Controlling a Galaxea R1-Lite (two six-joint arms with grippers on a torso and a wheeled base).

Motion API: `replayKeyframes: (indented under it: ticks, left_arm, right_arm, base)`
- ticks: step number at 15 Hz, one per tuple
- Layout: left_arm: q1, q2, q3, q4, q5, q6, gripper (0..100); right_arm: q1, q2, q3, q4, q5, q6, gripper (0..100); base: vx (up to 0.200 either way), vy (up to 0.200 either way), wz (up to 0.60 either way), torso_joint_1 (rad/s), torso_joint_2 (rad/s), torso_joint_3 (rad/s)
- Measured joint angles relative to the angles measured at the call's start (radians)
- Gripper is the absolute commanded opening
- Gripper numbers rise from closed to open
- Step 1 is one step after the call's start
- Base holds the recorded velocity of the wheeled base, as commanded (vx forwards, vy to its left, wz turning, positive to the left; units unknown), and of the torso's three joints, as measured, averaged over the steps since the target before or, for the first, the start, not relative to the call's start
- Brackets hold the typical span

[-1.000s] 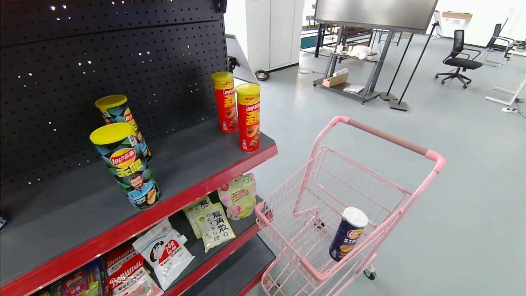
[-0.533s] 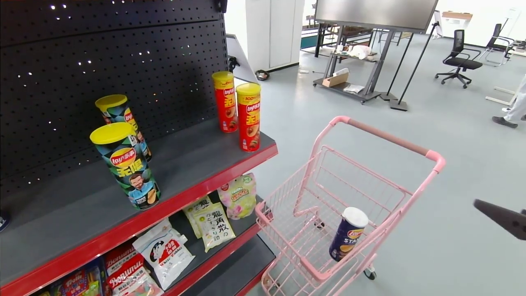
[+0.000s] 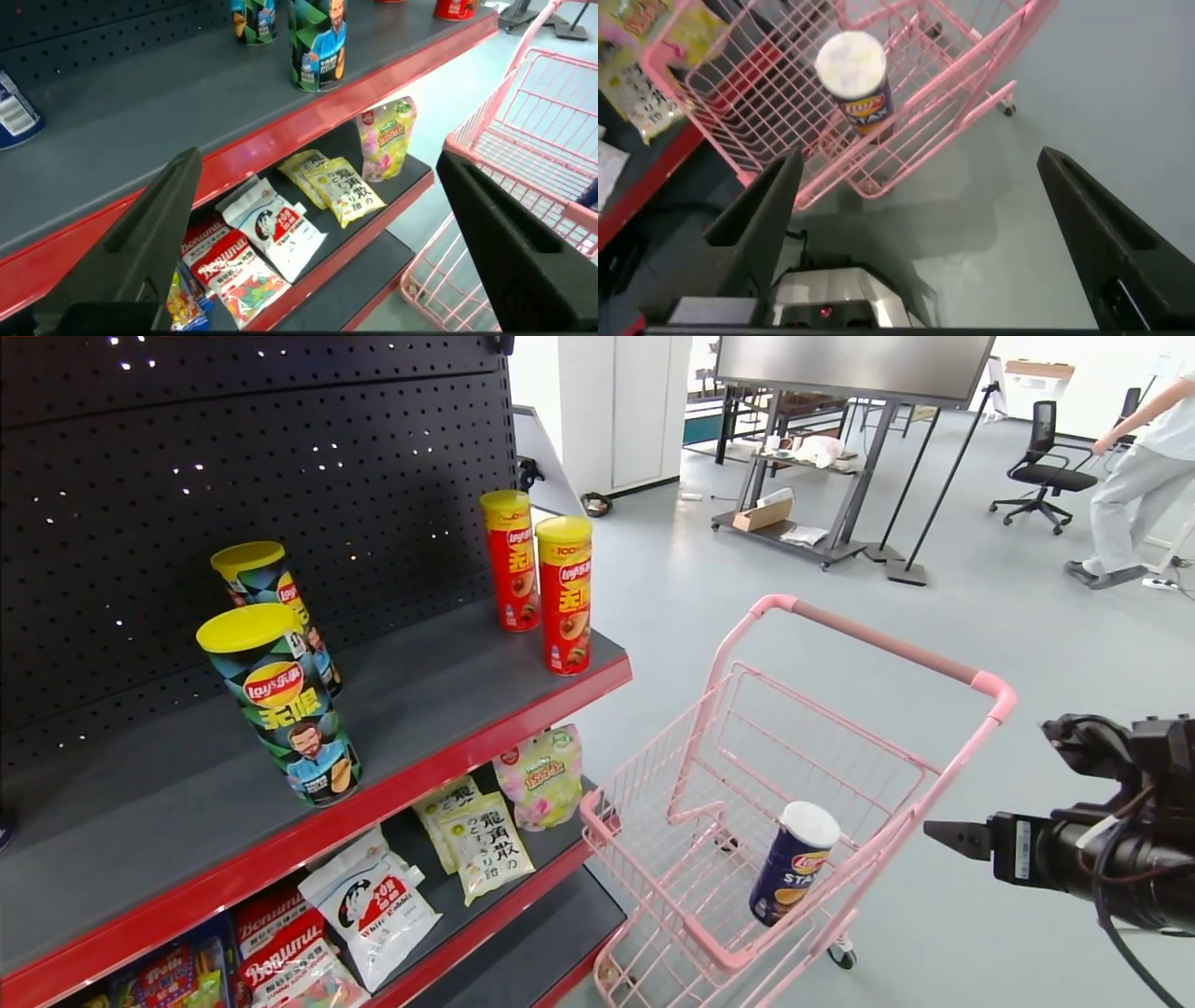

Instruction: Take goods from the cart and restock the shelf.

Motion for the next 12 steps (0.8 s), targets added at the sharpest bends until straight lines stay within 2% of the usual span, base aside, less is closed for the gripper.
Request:
replayKeyframes:
  ticks: [2,4,8,12]
  left_arm:
    - [0.000,0.000,0.000,0.001,0.000,-0.001,100]
    - [0.000,0.000,0.000,0.000,0.000,0.000,100]
    - [0.001,0.000,0.000,0.000,0.000,0.000,100]
    - [0.000,0.000,0.000,0.001,0.000,-0.001,100]
  right_arm:
    - [0.010,0.046,0.006,-0.030,0.000,-0.010,100]
    - [0.044,0.081,0.025,-0.099,0.000,-0.011,100]
    - [0.071,0.131,0.040,-0.115,-0.002,-0.013,100]
    - [0.090,0.124,0.076,-0.118,-0.017,-0.013,100]
  base:
    - [0.000,0.000,0.60,-0.149,0.34,0.200]
    - [0.000,0.000,0.00,-0.149,0.34,0.202]
    - [0.000,0.000,0.00,-0.145,0.35,0.204]
    - [0.000,0.000,0.00,-0.017,0.06,0.032]
